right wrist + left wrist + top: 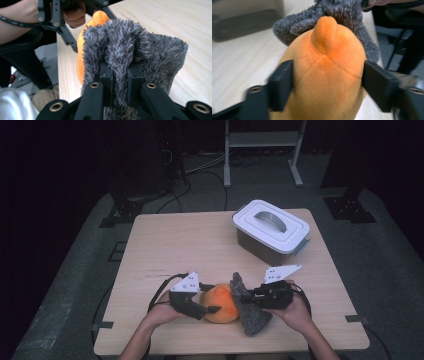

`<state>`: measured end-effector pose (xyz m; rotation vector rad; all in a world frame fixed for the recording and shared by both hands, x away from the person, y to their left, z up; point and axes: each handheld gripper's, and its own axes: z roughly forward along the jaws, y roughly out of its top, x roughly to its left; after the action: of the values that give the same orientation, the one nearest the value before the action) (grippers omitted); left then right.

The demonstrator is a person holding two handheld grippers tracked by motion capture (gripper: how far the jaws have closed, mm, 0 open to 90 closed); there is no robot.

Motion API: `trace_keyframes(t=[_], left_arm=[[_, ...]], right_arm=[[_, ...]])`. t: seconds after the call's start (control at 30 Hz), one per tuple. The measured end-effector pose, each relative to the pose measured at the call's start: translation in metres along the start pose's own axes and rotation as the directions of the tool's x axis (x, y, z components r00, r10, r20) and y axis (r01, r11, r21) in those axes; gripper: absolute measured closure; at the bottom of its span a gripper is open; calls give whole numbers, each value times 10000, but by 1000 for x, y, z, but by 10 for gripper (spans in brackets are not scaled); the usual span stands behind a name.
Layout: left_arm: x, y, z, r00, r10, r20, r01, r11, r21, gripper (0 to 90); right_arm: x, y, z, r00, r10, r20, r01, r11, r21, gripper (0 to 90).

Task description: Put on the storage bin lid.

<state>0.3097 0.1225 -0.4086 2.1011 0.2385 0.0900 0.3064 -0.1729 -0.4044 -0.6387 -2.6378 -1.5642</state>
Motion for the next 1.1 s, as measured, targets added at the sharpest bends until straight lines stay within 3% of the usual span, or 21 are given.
trace_keyframes(t=[0.13,0.27,0.4,0.47,0.57,0.8,0.97,1.1], left_arm=[[1,0,2,9999,-101,-65,101,9999,-33,187],[-1,1,-2,9990,204,-405,-210,9997,-156,381],[-2,4,-7,9975,313,-636,-333,9990,-307,451],[-2,3,-9,9972,378,-640,-393,9990,-231,454],[-2,3,-9,9972,365,-648,-379,9991,-202,450],[-8,3,-2,9964,832,-129,-832,9965,-10,422],[-7,2,-2,9968,767,-237,-768,9970,-40,420],[-3,1,-4,9984,440,-359,-448,9988,-212,424]], right_arm=[[0,-2,1,10000,-49,-50,50,9999,119,777],[-4,-5,-1,9999,45,-96,-43,9998,182,777],[-8,-8,-1,9997,126,227,-136,9988,464,776],[-11,-12,2,9993,271,267,-289,9973,674,776],[-10,-10,1,9990,299,342,-316,9982,513,777],[3,4,-4,9999,63,-103,-69,9980,-628,776],[1,0,2,9996,158,-224,-165,9993,-322,776],[-6,-6,3,9991,415,-83,-414,9991,50,776]])
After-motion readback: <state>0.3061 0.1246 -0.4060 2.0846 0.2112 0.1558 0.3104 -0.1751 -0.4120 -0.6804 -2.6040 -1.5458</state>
